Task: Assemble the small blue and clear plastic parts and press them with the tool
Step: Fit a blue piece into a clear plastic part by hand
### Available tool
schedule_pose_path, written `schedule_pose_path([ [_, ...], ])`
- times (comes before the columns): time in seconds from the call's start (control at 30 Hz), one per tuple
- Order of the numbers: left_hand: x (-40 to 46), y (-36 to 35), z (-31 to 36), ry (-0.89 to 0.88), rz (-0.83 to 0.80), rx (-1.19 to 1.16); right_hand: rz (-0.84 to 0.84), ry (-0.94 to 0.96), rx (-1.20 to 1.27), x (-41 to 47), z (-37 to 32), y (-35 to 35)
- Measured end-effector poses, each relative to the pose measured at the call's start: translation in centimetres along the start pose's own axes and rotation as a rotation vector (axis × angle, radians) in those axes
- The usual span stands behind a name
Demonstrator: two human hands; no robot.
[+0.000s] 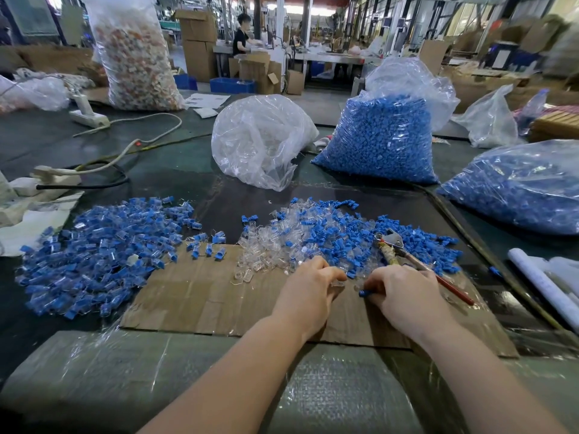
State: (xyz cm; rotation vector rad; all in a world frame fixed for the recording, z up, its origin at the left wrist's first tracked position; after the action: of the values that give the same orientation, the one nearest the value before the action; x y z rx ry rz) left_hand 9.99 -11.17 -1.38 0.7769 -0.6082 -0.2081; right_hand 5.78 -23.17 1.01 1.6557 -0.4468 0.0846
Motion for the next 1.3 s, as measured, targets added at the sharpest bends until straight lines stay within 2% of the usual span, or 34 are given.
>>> schedule_pose_path([
  [0.23, 0.2, 0.1, -0.3, 0.047, 0.049, -0.003, 0.133, -0.026, -0.008, 0.3, 0.0, -0.5],
  [0.4, 0.3, 0.1, -0.5, 0.064, 0.061, 0.011, 0.270, -0.088, 0.083, 0.2, -0.9, 0.1],
  [0.6, -0.3, 1.8, -1.3, 0.123, 0.259, -0.047, 0.406, -0.130, 0.224, 0.1, -2.2, 0.2],
  [0.8, -0.6, 2.7, -1.8, 0.164, 0.323, -0.101, 0.480, -0.123, 0.350, -0.6, -3.1, -0.6],
  [1.03, -1.0, 3.0, -3.6, 0.373, 0.393, -0.352, 0.571, -0.069, 0.398, -1.7, -3.5, 0.4],
  [1.3, -1.3, 2.1, -5.1, 0.619, 0.333, -0.776, 0.502, -0.032, 0.453, -1.8, -4.0, 0.1],
])
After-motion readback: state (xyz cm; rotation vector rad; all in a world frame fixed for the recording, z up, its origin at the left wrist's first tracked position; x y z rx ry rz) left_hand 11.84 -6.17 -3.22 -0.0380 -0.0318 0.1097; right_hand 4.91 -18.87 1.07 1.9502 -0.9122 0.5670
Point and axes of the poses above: each hand's wrist, its own x-axis towards the middle knuckle, its own y-axis out of the back of the hand, z = x × y, the point moved 8 cm from there along x, towards the middle knuckle, and after that the axes turned 13 degrees about z, right-handed, at the moved point
